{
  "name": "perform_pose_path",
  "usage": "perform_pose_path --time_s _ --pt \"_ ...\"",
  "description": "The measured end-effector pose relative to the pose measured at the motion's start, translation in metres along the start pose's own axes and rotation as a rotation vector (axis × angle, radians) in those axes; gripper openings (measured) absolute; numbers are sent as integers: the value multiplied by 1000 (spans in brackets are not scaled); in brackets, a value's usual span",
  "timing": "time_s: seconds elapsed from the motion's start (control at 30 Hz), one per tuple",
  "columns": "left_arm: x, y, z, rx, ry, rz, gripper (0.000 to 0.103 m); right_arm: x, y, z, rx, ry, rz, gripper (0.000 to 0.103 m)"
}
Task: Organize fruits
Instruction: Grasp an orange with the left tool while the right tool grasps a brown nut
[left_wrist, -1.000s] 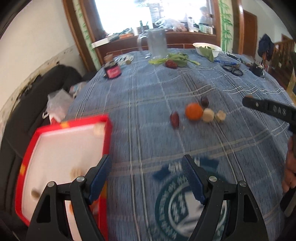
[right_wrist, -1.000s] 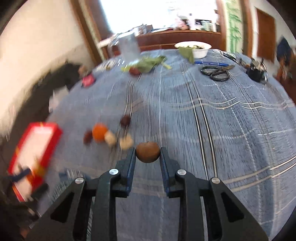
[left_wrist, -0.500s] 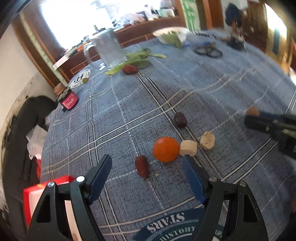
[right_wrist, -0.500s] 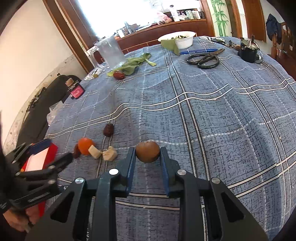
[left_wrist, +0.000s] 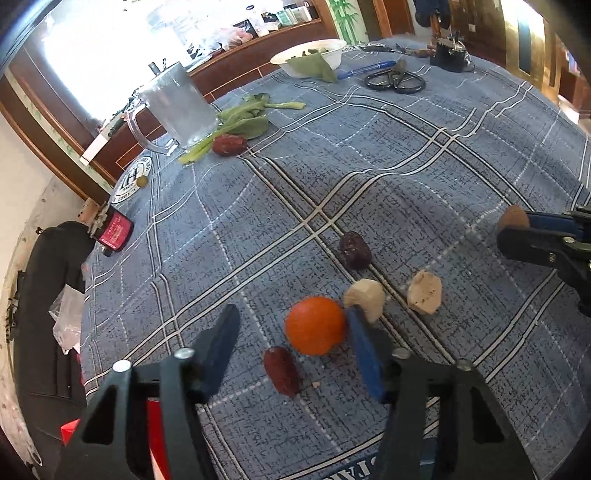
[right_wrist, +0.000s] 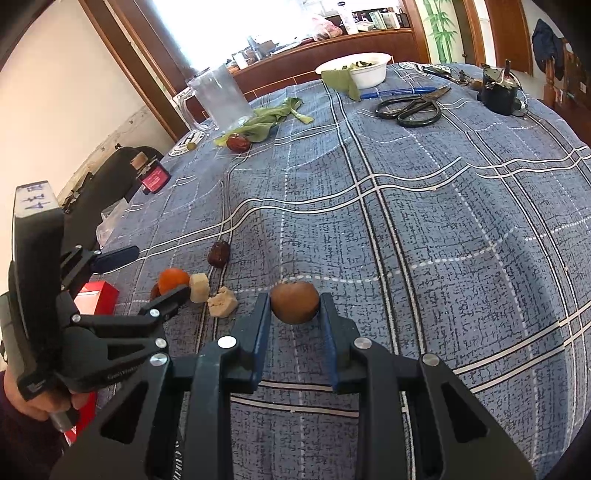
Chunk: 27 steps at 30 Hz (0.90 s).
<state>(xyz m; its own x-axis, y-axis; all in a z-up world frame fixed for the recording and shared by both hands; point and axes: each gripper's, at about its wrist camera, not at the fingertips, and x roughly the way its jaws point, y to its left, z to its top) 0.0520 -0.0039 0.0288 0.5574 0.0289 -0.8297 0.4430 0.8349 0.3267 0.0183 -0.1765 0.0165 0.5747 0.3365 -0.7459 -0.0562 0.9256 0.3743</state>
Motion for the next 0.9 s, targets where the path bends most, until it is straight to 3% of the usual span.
perform_pose_path --time_s 0.07,0.13,0.37,0.67,0.9 --pt "5 -3 -1 -6 19 -16 35 1 -1 0 1 4 -1 28" --pt "6 -5 -2 -19 13 -22 32 3 0 1 -2 7 -2 28" --pt "0 1 -7 -119 -4 -54 32 4 1 0 -9 6 -1 28" --pt "-51 -12 -29 -245 -157 -89 32 2 5 -2 -19 2 7 28" --pt "-88 -10 -60 -351 -227 -110 32 2 11 -4 -45 -2 18 28"
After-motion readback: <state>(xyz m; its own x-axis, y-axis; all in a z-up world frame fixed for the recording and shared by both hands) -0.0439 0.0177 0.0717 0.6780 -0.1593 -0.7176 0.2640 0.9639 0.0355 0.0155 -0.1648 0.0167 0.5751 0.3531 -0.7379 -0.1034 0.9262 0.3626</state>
